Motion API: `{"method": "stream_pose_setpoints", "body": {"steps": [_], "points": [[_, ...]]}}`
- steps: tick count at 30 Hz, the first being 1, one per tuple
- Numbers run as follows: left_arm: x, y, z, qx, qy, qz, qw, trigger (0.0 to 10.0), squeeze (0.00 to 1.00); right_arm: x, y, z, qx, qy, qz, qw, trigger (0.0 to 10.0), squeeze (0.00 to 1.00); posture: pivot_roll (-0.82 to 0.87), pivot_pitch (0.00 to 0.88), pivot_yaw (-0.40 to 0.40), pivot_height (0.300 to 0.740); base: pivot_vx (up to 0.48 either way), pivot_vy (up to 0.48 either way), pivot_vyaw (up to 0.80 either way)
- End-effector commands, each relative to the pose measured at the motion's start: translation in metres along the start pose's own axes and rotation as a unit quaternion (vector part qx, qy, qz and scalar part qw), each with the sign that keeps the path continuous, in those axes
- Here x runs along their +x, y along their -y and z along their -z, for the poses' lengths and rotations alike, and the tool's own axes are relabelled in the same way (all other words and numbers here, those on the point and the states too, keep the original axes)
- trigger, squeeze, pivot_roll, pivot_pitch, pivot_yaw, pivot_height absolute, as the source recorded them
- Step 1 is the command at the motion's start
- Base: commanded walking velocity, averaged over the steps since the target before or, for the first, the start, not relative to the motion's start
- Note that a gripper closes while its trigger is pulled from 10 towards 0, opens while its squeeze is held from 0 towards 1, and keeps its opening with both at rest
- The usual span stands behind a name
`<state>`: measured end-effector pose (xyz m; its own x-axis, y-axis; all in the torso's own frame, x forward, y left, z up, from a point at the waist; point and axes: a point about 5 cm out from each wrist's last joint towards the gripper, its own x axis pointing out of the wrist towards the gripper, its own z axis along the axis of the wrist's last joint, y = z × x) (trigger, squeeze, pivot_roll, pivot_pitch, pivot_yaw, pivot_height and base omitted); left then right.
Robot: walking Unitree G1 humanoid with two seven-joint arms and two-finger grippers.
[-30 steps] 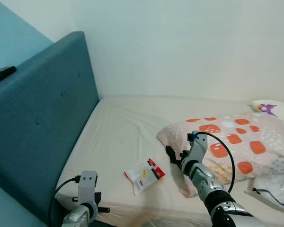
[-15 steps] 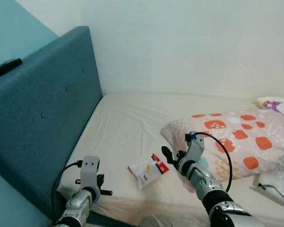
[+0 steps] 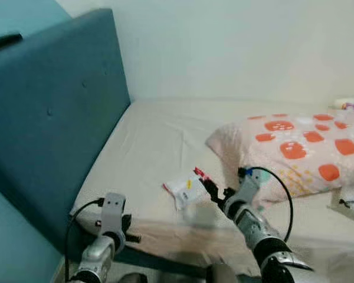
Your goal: Clean up the room
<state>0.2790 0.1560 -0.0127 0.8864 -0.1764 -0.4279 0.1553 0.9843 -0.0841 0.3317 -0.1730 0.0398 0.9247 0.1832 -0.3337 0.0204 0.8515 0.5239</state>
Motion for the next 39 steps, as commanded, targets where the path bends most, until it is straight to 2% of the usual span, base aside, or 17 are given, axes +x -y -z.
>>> {"method": "stream_pose_setpoints", "body": {"steps": [1, 2, 6, 8, 12, 16, 21, 23, 28, 29, 32, 33, 39], "points": [[-0.002, -0.003, -0.001, 0.018, 0.012, 0.006, 1.000, 10.0, 0.00, 0.000, 0.001, -0.001, 0.027, 0.007, -0.003, 1.000, 10.0, 0.00, -0.08, 0.092, 0.031, 0.555, 0.000, 0.000, 0.00], [-0.003, -0.003, 0.000, 0.022, 0.016, 0.009, 1.000, 10.0, 0.00, -0.001, 0.001, -0.001, 0.031, 0.011, -0.004, 0.999, 10.0, 0.00, -0.06, 0.122, 0.040, 0.550, 0.000, 0.000, 0.00], [-0.006, -0.004, 0.001, 0.038, 0.021, 0.019, 0.999, 10.0, 0.00, -0.001, 0.003, -0.004, 0.039, 0.022, -0.005, 0.999, 10.0, 0.00, -0.05, 0.140, 0.046, 0.540, 0.000, 0.000, 0.00], [-0.011, -0.007, 0.001, 0.058, 0.037, 0.028, 0.997, 10.0, 0.00, -0.001, 0.004, -0.013, 0.057, 0.045, -0.013, 0.997, 10.0, 0.00, -0.02, 0.185, 0.055, 0.525, 0.000, 0.000, 0.00], [-0.013, -0.009, 0.000, 0.065, 0.048, 0.030, 0.996, 10.0, 0.00, -0.001, 0.003, -0.019, 0.066, 0.059, -0.027, 0.996, 10.0, 0.00, -0.01, 0.215, 0.060, 0.515, 0.000, 0.000, 0.00], [-0.020, -0.012, -0.002, 0.086, 0.072, 0.038, 0.993, 10.0, 0.00, 0.004, -0.007, -0.032, 0.077, 0.081, -0.055, 0.992, 10.0, 0.00, 0.03, 0.270, 0.067, 0.500, 0.000, 0.000, 0.00], [-0.025, -0.012, -0.003, 0.101, 0.084, 0.043, 0.990, 10.0, 0.00, 0.008, -0.016, -0.040, 0.084, 0.090, -0.077, 0.989, 10.0, 0.00, 0.05, 0.282, 0.066, 0.500, 0.000, 0.000, 0.00], [-0.031, -0.013, -0.003, 0.104, 0.095, 0.044, 0.989, 10.0, 0.00, 0.014, -0.031, -0.049, 0.077, 0.088, -0.098, 0.988, 10.0, 0.00, 0.07, 0.317, 0.059, 0.500, 0.000, 0.000, 0.00], [-0.037, -0.011, -0.001, 0.113, 0.096, 0.050, 0.988, 10.0, 0.00, 0.019, -0.043, -0.053, 0.066, 0.076, -0.093, 0.991, 10.0, 0.00, 0.08, 0.336, 0.048, 0.500, 0.000, 0.000, 0.00], [-0.041, -0.009, 0.001, 0.117, 0.096, 0.053, 0.987, 10.0, 0.00, 0.023, -0.054, -0.056, 0.063, 0.073, -0.100, 0.990, 10.0, 0.00, 0.08, 0.348, 0.042, 0.500, 0.000, 0.000, 0.00], [-0.045, -0.007, 0.003, 0.118, 0.096, 0.054, 0.987, 10.0, 0.00, 0.025, -0.061, -0.058, 0.063, 0.072, -0.112, 0.989, 10.0, 0.00, 0.09, 0.353, 0.040, 0.500, 0.000, 0.000, 0.00], [-0.048, -0.006, 0.005, 0.117, 0.094, 0.054, 0.987, 10.0, 0.00, 0.028, -0.071, -0.060, 0.065, 0.068, -0.123, 0.988, 10.0, 0.00, 0.09, 0.358, 0.038, 0.500, 0.000, 0.000, 0.00], [-0.052, -0.002, 0.005, 0.118, 0.092, 0.057, 0.987, 10.0, 0.00, 0.031, -0.088, -0.057, 0.049, 0.050, -0.141, 0.988, 10.0, 0.00, 0.09, 0.360, 0.031, 0.500, 0.000, 0.000, 0.00]]}}
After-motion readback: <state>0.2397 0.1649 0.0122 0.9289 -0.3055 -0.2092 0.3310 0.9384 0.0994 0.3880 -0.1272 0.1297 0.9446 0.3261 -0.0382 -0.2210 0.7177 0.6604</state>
